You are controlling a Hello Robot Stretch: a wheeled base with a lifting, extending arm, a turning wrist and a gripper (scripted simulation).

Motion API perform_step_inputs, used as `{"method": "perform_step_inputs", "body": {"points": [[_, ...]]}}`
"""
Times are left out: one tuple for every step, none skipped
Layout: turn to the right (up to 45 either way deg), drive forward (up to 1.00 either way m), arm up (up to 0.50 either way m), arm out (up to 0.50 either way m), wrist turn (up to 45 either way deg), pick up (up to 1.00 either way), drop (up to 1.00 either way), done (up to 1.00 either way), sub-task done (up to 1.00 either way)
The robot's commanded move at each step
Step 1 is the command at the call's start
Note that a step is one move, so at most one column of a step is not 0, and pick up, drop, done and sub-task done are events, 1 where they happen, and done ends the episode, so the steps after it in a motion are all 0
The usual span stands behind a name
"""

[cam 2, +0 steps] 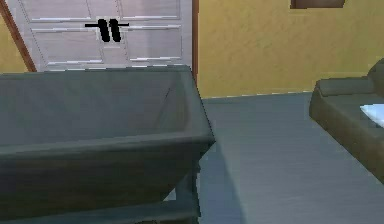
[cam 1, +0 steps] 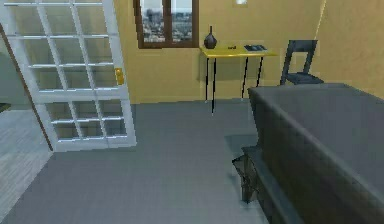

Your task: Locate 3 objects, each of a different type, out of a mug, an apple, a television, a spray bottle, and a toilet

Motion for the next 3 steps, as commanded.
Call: {"method": "perform_step_inputs", "body": {"points": [[0.0,0.45,0.0,0.0,0.0,0.0,0.0,0.0,0.0],[-45.0,0.0,0.0,0.0,0.0,0.0,0.0,0.0,0.0],[-21.0,0.0,0.0,0.0,0.0,0.0,0.0,0.0,0.0]]}}
